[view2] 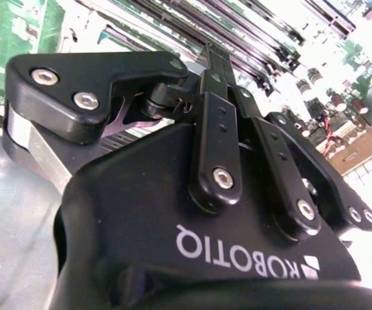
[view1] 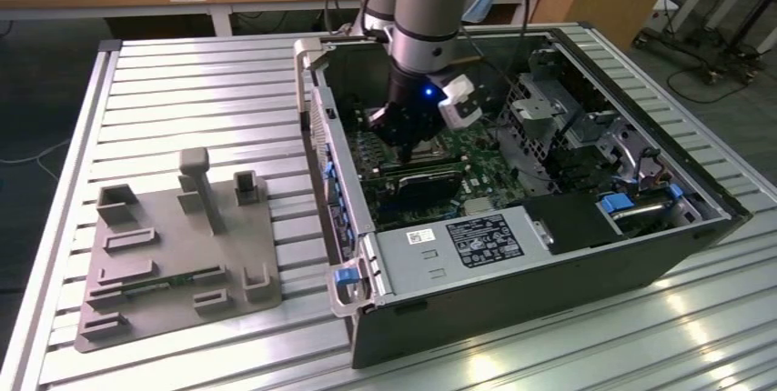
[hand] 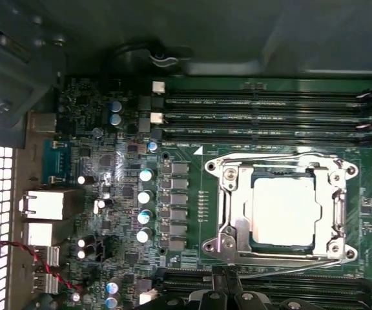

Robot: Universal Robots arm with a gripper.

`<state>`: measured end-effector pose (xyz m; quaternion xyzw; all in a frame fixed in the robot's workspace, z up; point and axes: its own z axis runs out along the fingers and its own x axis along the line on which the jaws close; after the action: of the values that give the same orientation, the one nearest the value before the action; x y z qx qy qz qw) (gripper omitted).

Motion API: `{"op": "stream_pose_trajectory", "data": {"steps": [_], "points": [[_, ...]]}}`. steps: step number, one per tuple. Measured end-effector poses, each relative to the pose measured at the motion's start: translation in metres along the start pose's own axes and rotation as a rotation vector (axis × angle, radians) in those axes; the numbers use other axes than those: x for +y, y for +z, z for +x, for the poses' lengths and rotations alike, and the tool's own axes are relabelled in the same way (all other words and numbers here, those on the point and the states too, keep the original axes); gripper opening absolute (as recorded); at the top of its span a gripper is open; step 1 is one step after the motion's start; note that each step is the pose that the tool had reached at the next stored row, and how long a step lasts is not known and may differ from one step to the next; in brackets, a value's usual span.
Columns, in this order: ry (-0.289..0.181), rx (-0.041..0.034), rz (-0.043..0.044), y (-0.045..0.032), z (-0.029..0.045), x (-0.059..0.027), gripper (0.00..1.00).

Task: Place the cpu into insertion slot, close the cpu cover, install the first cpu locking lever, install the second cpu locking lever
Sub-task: 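Install the second cpu locking lever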

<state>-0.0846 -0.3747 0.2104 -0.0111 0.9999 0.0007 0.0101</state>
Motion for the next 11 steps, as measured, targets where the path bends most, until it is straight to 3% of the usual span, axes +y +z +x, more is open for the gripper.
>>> {"op": "stream_pose_trajectory", "data": {"steps": [3, 11], "points": [[0.0, 0.0041, -0.0001, 0.0008, 0.0014, 0.0, 0.1], [0.0, 0.0043, -0.0011, 0.0023, 0.0015, 0.0001, 0.1]]}}
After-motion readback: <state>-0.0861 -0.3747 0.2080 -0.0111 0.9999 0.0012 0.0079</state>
